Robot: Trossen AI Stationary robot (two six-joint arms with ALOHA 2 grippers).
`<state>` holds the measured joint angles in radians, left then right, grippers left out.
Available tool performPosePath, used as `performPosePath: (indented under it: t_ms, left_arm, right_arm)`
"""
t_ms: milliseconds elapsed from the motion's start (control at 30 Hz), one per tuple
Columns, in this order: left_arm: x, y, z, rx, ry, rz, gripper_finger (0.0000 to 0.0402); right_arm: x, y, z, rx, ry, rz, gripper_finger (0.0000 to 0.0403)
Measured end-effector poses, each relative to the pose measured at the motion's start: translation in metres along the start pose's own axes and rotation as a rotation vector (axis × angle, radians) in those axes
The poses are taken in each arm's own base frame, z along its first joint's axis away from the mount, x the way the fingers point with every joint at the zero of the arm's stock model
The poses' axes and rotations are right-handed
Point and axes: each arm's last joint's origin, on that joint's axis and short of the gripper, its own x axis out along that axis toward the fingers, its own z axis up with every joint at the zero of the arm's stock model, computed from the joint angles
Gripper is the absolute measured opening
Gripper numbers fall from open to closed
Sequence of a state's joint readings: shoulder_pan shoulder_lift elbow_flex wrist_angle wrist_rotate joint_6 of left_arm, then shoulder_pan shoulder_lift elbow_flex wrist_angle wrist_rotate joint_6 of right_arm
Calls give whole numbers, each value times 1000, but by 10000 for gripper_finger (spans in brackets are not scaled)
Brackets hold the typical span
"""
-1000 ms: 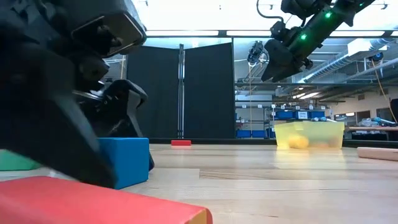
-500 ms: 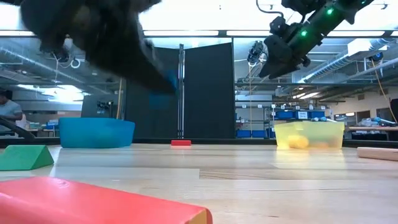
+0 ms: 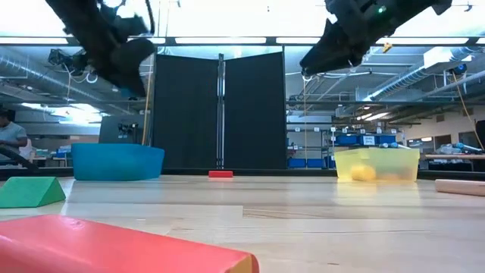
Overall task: Sort blocks by size
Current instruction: Put the small blue block into the blue bin
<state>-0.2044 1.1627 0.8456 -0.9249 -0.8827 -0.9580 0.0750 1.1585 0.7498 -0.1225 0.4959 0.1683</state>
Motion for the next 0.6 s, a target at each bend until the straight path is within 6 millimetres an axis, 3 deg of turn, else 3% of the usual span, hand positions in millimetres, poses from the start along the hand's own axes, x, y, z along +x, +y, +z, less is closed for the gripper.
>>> performPosePath:
  t_ms: [167, 433, 600]
  left_arm:
    - [23, 35, 0, -123, 76, 110, 139]
    - [60, 58, -10, -159, 197, 201, 142]
    - [73, 54, -7, -176, 203, 60, 239]
  right_arm:
    - [5, 22, -5, -47, -8, 62, 266]
    - [16, 43, -17, -85, 15, 100, 260]
    - [17, 49, -18, -88, 5, 118, 257]
